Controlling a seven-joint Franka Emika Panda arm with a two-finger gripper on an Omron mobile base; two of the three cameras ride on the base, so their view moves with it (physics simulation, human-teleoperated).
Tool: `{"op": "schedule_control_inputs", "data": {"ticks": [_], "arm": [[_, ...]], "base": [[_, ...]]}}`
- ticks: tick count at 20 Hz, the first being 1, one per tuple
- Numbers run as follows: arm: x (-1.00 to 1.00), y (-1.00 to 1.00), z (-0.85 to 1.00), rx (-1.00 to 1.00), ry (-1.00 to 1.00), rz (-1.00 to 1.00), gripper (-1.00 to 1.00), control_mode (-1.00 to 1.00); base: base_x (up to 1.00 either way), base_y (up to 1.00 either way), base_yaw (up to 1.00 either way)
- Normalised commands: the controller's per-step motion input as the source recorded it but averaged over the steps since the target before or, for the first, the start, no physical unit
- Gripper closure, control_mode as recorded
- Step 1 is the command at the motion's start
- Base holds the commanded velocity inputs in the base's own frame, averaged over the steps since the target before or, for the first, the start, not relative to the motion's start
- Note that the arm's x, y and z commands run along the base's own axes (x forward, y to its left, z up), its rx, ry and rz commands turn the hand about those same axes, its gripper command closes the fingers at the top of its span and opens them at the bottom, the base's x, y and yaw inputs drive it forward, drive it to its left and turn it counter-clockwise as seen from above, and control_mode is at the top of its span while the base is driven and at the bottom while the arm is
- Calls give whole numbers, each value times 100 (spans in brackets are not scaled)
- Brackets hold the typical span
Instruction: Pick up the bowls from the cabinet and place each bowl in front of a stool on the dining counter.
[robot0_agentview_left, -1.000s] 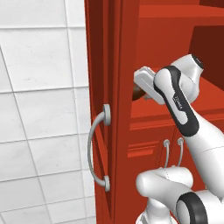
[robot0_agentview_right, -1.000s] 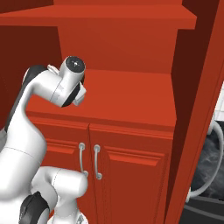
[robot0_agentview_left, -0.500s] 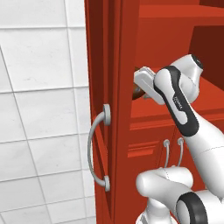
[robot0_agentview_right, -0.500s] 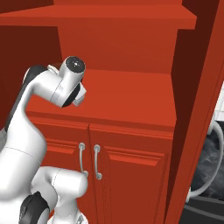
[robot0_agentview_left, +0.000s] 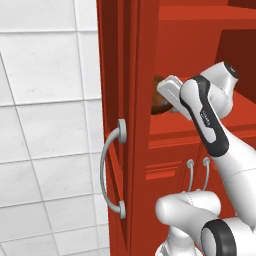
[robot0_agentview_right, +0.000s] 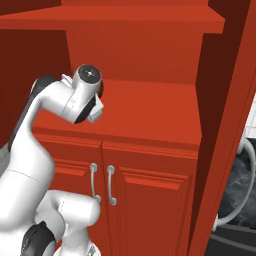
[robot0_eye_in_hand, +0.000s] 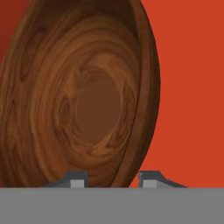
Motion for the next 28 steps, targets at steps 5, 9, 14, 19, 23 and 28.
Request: {"op": "schedule_control_inputs", "data": {"ticks": [5,9,14,19,23,28], "arm": [[-41,-45,2,0,11,-19,100,-100],[-95,-38,0,0,17,-16,100,-100],[-100,-17,14,6,19,-16,100,-100],[-100,-1,5,2,18,-11,100,-100],[-100,0,0,0,14,-5,100,-100],[-71,0,0,0,11,-6,100,-100]], "base": [[0,0,0],[0,0,0],[0,0,0],[0,0,0],[0,0,0],[0,0,0]]}}
